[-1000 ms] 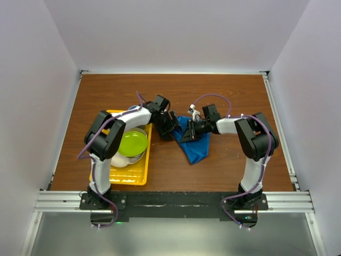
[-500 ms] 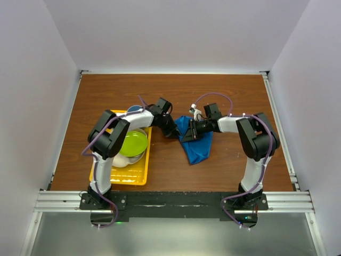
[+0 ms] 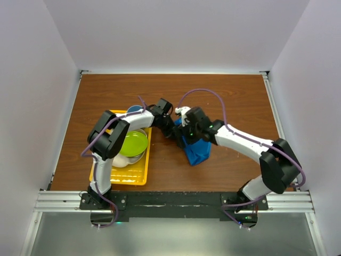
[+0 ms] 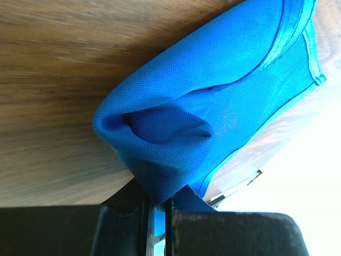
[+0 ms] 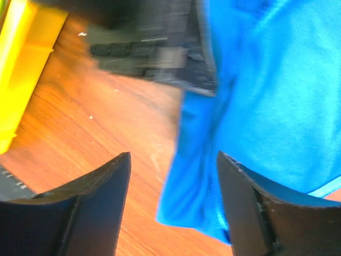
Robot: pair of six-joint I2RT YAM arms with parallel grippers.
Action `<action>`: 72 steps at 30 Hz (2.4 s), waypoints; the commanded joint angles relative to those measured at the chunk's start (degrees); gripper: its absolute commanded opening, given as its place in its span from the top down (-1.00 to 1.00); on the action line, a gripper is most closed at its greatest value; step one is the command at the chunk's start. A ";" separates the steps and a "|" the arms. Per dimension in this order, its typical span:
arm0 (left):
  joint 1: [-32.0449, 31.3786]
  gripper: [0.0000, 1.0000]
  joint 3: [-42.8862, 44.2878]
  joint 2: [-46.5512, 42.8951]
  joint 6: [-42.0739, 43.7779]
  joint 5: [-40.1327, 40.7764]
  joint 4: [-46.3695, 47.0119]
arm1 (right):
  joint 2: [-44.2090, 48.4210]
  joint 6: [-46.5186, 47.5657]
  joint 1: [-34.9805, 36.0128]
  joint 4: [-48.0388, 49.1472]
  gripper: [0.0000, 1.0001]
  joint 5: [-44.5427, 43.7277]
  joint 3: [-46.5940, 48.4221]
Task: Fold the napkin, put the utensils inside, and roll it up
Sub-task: Roll the napkin with the utensil
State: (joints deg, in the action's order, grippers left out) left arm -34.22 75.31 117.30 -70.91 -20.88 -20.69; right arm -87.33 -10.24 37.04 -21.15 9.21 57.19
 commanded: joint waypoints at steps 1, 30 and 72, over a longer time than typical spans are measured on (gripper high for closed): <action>0.38 1.00 0.36 -1.02 -3.09 1.38 -9.10 | -0.82 -1.53 7.42 0.84 -0.61 -22.73 -1.47; 0.82 0.45 5.89 -0.83 14.90 -1.71 -1.91 | -7.60 -8.74 -0.62 18.50 1.00 0.21 -10.51; -0.41 0.69 -8.42 2.83 22.13 -0.74 33.35 | -28.08 -10.33 -22.36 2.78 1.00 21.90 -2.35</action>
State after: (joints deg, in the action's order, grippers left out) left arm -34.33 67.35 116.09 -48.93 -22.15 7.90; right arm -113.38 -22.55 15.27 -9.47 50.81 57.71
